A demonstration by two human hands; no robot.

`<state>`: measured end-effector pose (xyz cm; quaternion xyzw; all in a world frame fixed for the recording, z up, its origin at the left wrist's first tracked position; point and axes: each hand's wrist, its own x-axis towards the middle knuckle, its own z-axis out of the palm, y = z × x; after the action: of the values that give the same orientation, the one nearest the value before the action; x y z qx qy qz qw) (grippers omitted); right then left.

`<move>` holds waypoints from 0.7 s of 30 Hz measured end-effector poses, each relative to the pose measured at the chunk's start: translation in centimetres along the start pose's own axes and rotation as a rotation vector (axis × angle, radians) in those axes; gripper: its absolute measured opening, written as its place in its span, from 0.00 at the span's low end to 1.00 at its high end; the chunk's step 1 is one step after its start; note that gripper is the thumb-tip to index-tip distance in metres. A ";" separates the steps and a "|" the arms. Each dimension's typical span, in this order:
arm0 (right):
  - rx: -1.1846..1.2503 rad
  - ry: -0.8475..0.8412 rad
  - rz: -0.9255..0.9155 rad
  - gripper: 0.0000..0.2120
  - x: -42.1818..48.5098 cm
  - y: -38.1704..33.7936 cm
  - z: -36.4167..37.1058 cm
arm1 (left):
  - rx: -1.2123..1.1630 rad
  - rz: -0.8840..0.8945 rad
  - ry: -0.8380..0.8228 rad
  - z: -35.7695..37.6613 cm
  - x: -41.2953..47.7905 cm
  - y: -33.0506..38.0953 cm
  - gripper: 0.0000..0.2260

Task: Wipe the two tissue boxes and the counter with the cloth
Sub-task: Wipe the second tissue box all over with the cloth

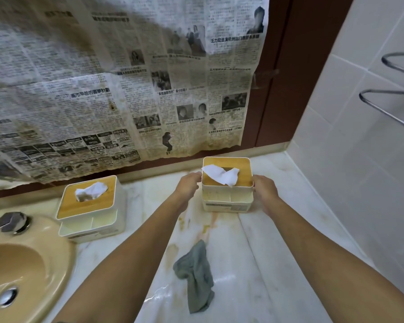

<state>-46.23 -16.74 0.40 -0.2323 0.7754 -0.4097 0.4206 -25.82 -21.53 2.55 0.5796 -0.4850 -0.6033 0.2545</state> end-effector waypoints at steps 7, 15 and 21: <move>0.072 -0.032 0.040 0.18 0.6 0.4 0.0 | -0.029 0.054 0.009 -0.4 -0.7 0.8 0.14; 0.091 -0.139 -0.050 0.16 -4.6 -2.3 1.3 | 0.018 0.120 0.071 -5.6 -3.8 1.0 0.15; 0.037 -0.245 -0.118 0.14 -9.5 -2.4 5.2 | -0.005 0.143 0.195 -11.5 -8.0 -1.3 0.13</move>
<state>-36.67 -13.68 5.18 -0.3177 0.6956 -0.4167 0.4915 -13.06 -17.37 6.69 0.5989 -0.4965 -0.5255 0.3443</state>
